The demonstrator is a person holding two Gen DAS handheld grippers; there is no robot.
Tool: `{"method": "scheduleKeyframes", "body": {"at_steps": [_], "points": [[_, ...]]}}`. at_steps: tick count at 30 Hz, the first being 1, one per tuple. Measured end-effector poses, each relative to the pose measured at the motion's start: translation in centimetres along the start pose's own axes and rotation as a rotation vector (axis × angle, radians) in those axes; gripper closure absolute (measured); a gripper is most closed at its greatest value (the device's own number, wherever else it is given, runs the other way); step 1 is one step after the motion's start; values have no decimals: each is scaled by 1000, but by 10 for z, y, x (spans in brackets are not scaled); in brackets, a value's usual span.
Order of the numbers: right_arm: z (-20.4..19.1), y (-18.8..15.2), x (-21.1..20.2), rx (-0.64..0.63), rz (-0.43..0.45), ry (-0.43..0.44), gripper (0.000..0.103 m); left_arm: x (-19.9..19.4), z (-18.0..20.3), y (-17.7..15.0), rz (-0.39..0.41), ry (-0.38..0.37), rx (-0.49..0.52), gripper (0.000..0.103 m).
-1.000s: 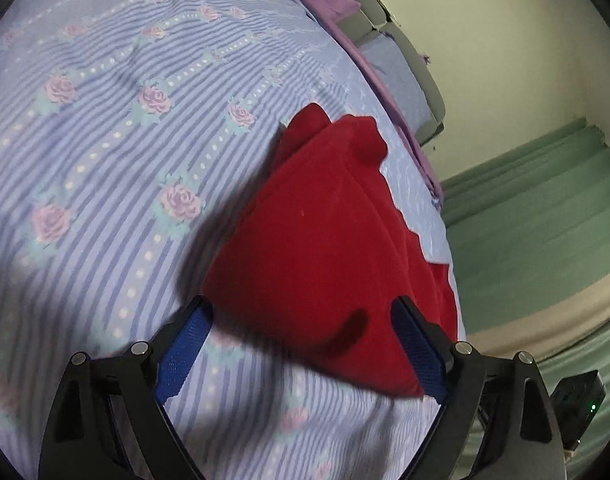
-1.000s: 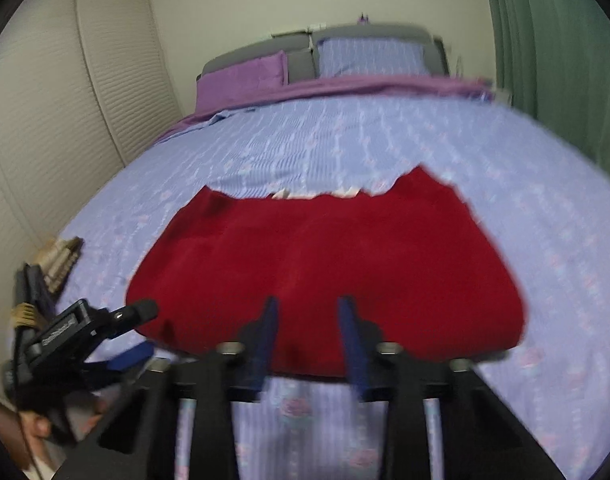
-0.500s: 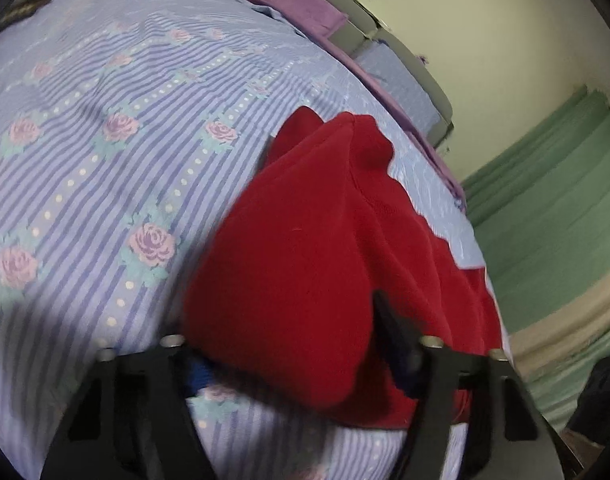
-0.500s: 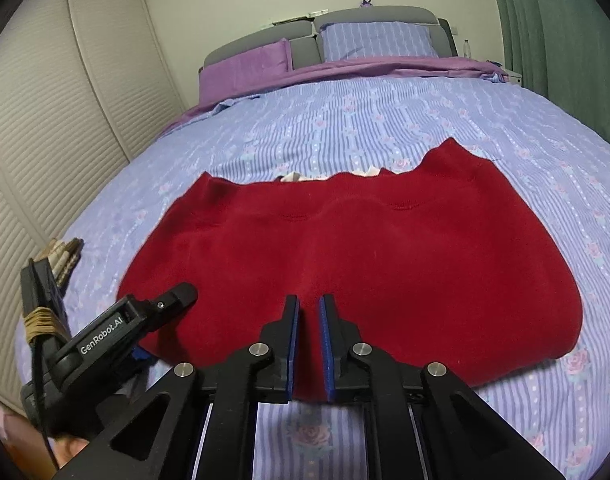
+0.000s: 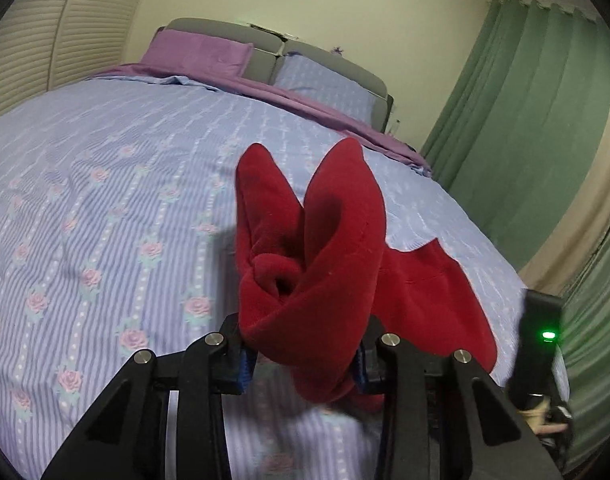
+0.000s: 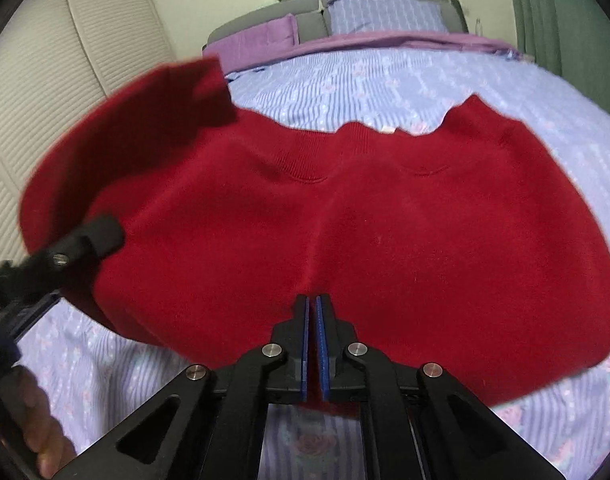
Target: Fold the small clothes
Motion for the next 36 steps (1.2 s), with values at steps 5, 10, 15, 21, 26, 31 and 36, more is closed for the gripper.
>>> {"method": "scheduleKeyframes", "body": {"at_steps": [5, 10, 15, 21, 26, 31, 36], "points": [[9, 12, -4, -10, -33, 68, 97, 1, 11, 10, 4, 23, 9, 67], [33, 64, -53, 67, 54, 40, 59, -2, 18, 12, -1, 65, 30, 67], [11, 123, -85, 47, 34, 127, 43, -7, 41, 10, 18, 91, 52, 67], [-33, 149, -69, 41, -167, 293, 43, -15, 69, 6, 37, 98, 74, 67], [-40, 152, -57, 13, -262, 246, 43, -15, 93, 3, 22, 64, 106, 67], [-37, 157, -51, -82, -342, 197, 43, -10, 137, -3, -1, -17, 148, 68], [7, 155, -62, -202, -370, 64, 47, 6, 175, -7, -29, -109, 129, 68]]}}
Point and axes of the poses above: each gripper's, at about its wrist camera, not at the fingertips, and x roughly the way its jaws point, z to its right, y to its top, the point moved 9 cm from there along x, roughly the way its jaws point, and after that the axes turned 5 degrees about y, right-handed, at the moved point
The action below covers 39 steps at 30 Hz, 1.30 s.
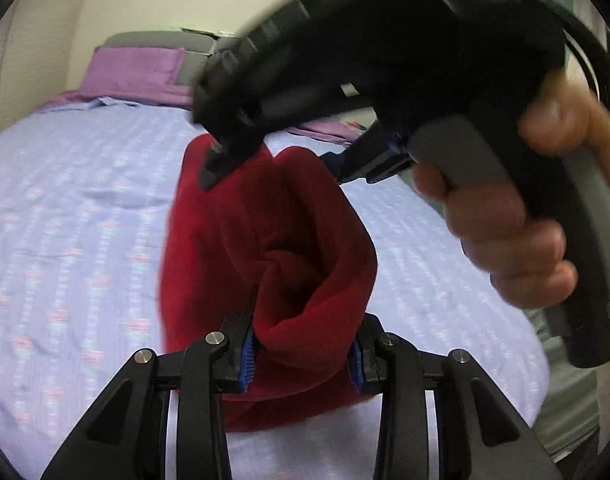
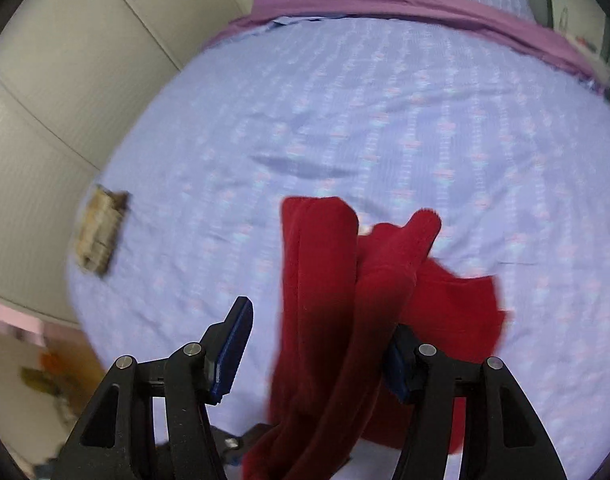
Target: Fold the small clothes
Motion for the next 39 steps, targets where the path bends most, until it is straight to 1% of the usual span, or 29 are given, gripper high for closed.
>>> {"method": "scheduleKeyframes", "body": {"at_steps": [1, 2, 5, 9, 11, 13, 15, 17, 18, 19, 20, 21, 22, 24, 26, 29, 31, 32, 33, 35, 37, 39], "points": [[11, -3, -4, 0, 3, -21, 55, 6, 8, -1, -6, -17, -5, 68], [27, -9, -8, 13, 5, -38, 57, 10, 14, -3, -15, -31, -11, 68], [73, -24, -12, 97, 11, -40, 58, 30, 33, -13, -57, -63, -30, 67], [120, -45, 4, 191, 18, -45, 58, 59, 46, -30, -109, -69, -30, 64], [131, -53, 13, 210, 24, -32, 58, 71, 46, -40, -126, -48, -8, 60], [140, -59, 23, 230, 34, -7, 58, 75, 50, -45, -128, -61, 28, 48], [145, -64, 30, 238, 55, 1, 58, 70, 51, -45, -134, -79, 66, 44], [150, -67, 33, 231, 79, -10, 55, 56, 49, -43, -136, -93, 92, 39], [150, -68, 31, 227, 100, -19, 54, 43, 46, -40, -111, -108, 103, 30], [148, -68, 31, 224, 113, -29, 50, 32, 41, -37, -86, -102, 114, 20], [147, -68, 28, 216, 129, -46, 47, 19, 32, -34, -52, -82, 135, 18], [146, -69, 25, 209, 141, -64, 41, 9, 24, -32, -26, -63, 167, 18], [146, -69, 22, 205, 151, -75, 39, 3, 15, -35, -18, -32, 215, 18], [144, -71, 13, 199, 170, -92, 39, -3, -3, -40, -7, 10, 284, 18], [142, -73, 4, 199, 187, -109, 39, -6, -22, -51, -16, 54, 334, 19], [137, -78, -24, 181, 247, -196, 39, -6, -36, -66, -40, 44, 344, 19], [127, -80, -46, 152, 303, -262, 39, -3, -34, -75, -45, 37, 360, 18], [116, -81, -57, 121, 338, -272, 39, -2, -32, -77, -42, 36, 377, 18], [105, -81, -64, 97, 354, -265, 39, 2, -30, -79, -35, 39, 400, 19], [80, -83, -67, 59, 341, -212, 39, 2, -22, -84, -35, 31, 406, 19], [59, -84, -59, 23, 297, -156, 39, 7, -19, -86, -40, 15, 384, 19], [46, -87, -43, 25, 229, -120, 39, 8, -17, -85, -33, -3, 361, 19]]}}
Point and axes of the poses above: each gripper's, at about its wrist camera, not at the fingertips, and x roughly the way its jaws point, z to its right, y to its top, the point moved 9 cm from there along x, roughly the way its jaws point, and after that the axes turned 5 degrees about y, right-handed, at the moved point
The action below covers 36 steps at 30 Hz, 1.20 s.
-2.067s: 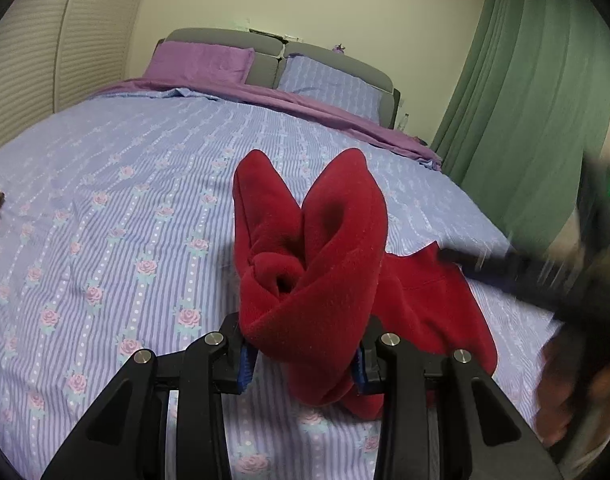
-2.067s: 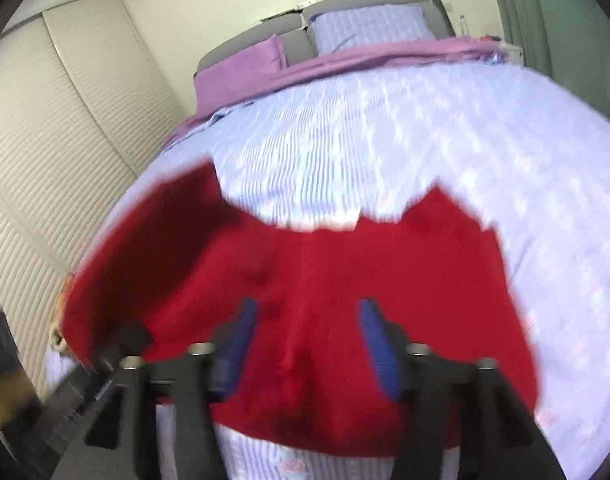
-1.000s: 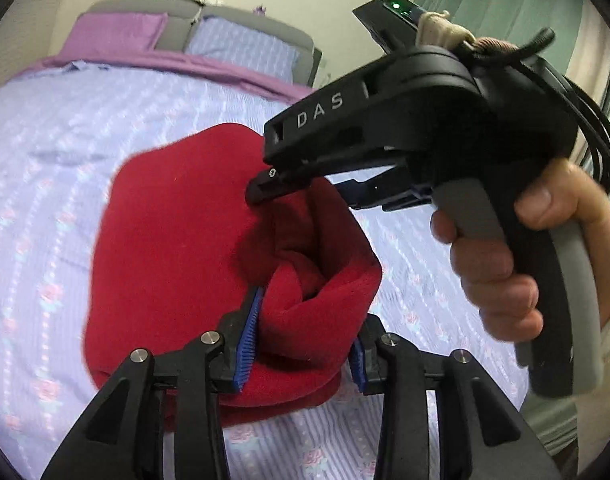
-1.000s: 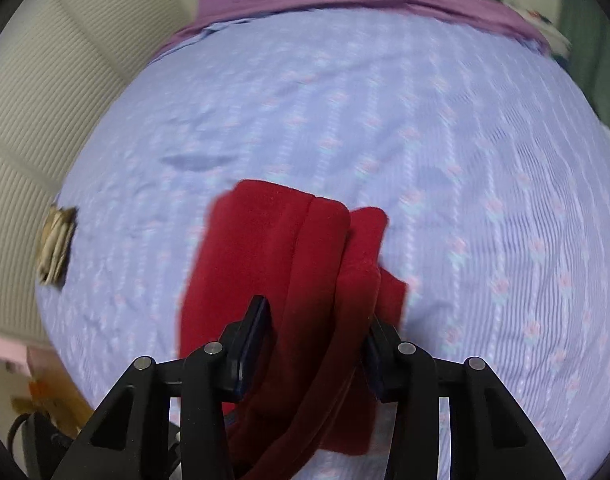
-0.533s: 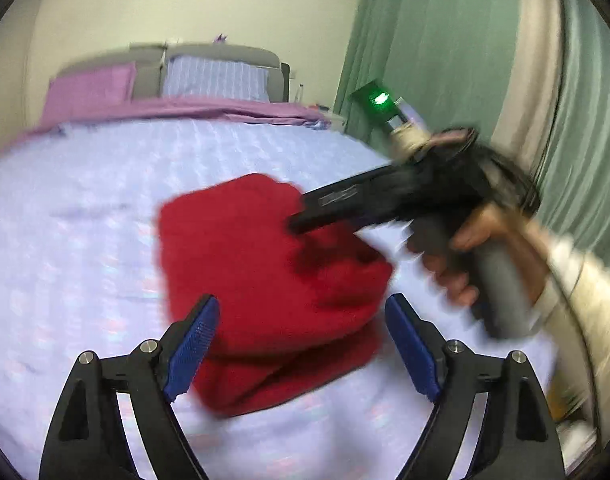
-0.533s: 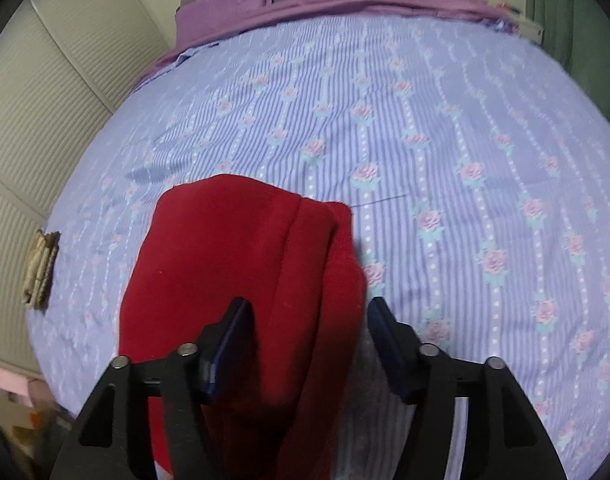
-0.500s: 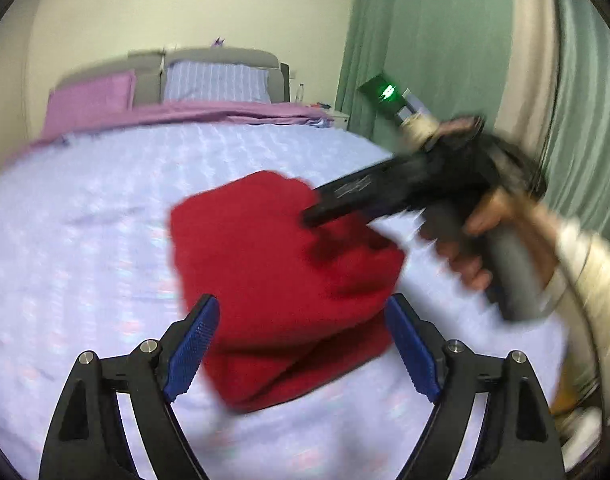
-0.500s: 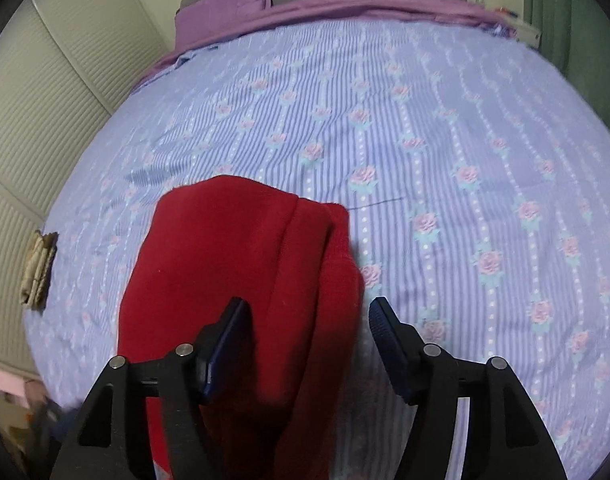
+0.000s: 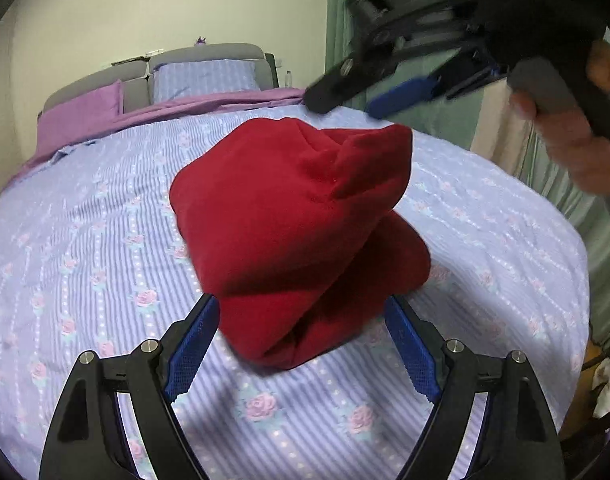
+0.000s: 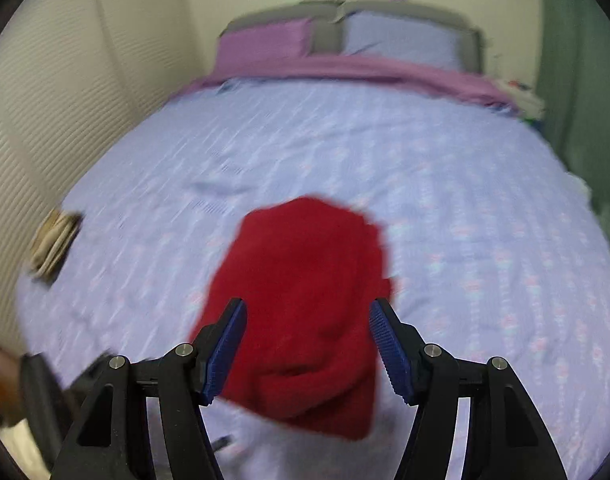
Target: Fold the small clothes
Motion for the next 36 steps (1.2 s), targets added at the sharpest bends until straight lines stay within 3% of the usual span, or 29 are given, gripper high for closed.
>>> {"method": "scheduleKeyframes", "body": {"at_steps": [3, 8, 12, 13, 14, 18, 22, 25, 26, 27, 28, 31, 34, 36], "points": [[4, -11, 16, 12, -88, -78, 39, -1, -3, -1, -1, -22, -39, 19], [20, -31, 29, 57, -201, -105, 40, 12, -11, -3, -23, -23, -70, 18], [24, -41, 34, 85, -227, -78, 51, 27, -13, -4, -32, 5, -71, 17], [25, -42, 35, 104, -224, -46, 63, 30, -14, -4, -34, 15, -67, 17], [26, -43, 35, 129, -225, -15, 68, 34, -15, -3, -40, 25, -65, 17], [27, -38, 24, 218, -157, 93, 76, 40, -14, -4, -37, 73, -36, 15], [22, -15, -8, 334, -13, 290, 78, 48, -18, -5, -44, 116, -36, 15], [12, -4, -26, 327, 57, 337, 78, 51, -25, 3, -28, 169, -67, 16], [9, -3, -29, 329, 66, 352, 78, 51, -29, 6, -21, 197, -79, 21], [4, -3, -30, 332, 67, 379, 78, 50, -31, 7, -15, 202, -89, 31], [0, -4, -29, 326, 69, 385, 78, 49, -33, 9, -9, 195, -109, 42], [2, -12, -29, 285, 93, 338, 79, 40, -49, 9, 2, 152, -230, 55], [14, -28, -25, 292, 109, 343, 79, 31, -65, 8, 13, 133, -331, 59], [19, -39, -14, 279, 110, 321, 80, 32, -68, 6, 6, 136, -346, 60]]}}
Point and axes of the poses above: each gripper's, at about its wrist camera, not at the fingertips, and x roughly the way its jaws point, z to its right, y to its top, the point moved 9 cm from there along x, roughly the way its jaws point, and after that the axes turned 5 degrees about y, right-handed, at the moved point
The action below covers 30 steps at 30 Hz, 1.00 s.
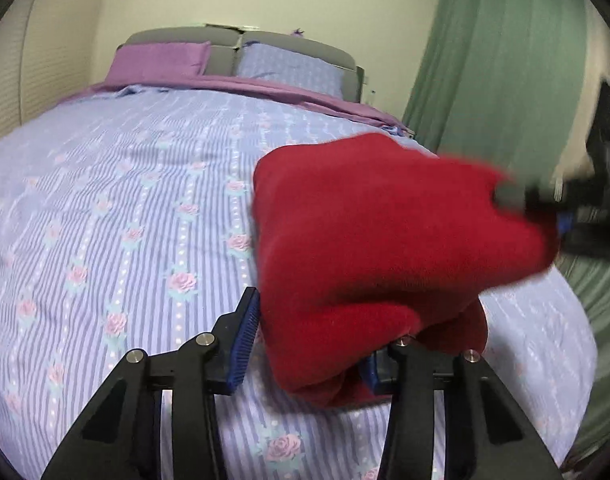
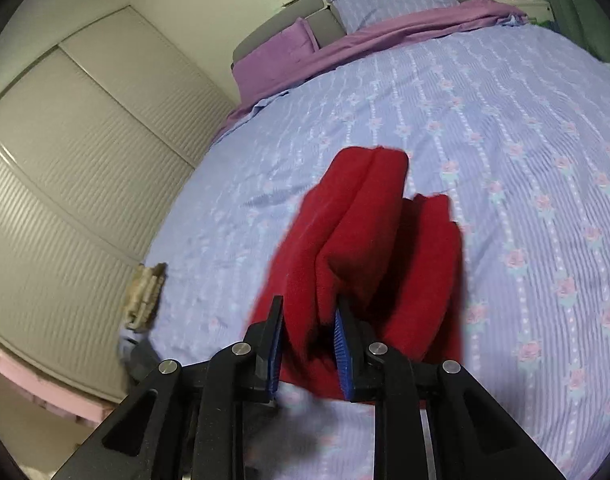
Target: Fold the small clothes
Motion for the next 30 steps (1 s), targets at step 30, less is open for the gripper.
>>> {"method": "scheduleKeyframes", "body": {"at_steps": [30], "points": [[45, -24, 25, -251, -14, -416, 80, -40, 8, -8, -70, -175, 150, 48]]}}
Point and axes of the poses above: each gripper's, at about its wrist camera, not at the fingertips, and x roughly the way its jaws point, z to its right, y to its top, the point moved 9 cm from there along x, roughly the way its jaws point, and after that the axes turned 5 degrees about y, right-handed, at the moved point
